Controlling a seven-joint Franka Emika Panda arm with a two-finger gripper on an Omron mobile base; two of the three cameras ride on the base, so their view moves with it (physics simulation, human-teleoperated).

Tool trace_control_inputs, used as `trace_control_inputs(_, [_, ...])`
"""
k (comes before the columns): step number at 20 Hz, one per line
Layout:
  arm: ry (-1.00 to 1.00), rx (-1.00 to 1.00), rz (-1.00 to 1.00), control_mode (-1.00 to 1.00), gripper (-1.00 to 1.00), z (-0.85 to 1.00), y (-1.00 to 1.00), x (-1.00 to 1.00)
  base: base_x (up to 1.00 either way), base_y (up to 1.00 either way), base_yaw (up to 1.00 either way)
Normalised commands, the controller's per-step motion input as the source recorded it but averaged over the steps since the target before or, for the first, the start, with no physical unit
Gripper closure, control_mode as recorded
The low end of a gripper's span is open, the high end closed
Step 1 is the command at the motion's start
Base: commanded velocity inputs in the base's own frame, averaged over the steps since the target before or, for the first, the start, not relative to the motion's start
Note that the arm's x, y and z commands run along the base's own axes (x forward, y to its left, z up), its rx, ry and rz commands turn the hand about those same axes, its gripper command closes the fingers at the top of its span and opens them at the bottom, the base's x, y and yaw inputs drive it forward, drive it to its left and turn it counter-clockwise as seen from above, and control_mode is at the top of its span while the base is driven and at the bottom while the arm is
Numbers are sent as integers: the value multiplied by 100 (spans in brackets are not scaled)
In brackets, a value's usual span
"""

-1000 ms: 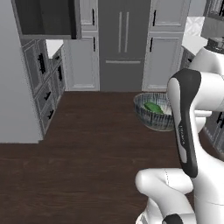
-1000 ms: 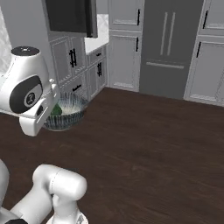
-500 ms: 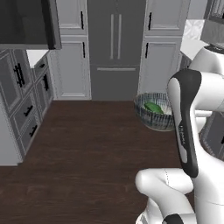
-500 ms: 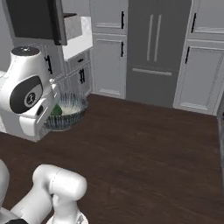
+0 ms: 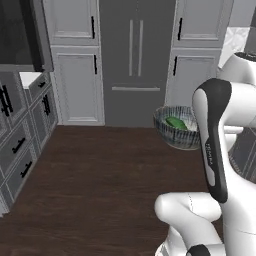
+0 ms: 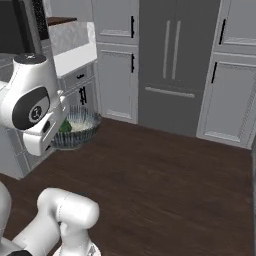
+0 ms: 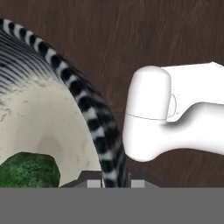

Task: Pick the broccoli from the sink and place it in the bowl. Then pick the bowl and place it in the microwave. Then close the microwave door and press the start button.

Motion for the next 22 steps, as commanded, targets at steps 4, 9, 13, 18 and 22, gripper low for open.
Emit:
trace_control_inputs(4, [0,0,0,100,100,0,0,0,100,-50,34])
trace_control_inputs(9, [0,0,0,100,100,0,0,0,100,-54,36])
trace_control_inputs(13, [0,0,0,100,100,0,0,0,100,-54,41])
trace_control_inputs(18, [0,0,0,100,100,0,0,0,100,-45,46])
trace_control_inputs(22, [0,0,0,100,100,0,0,0,95,-39,51])
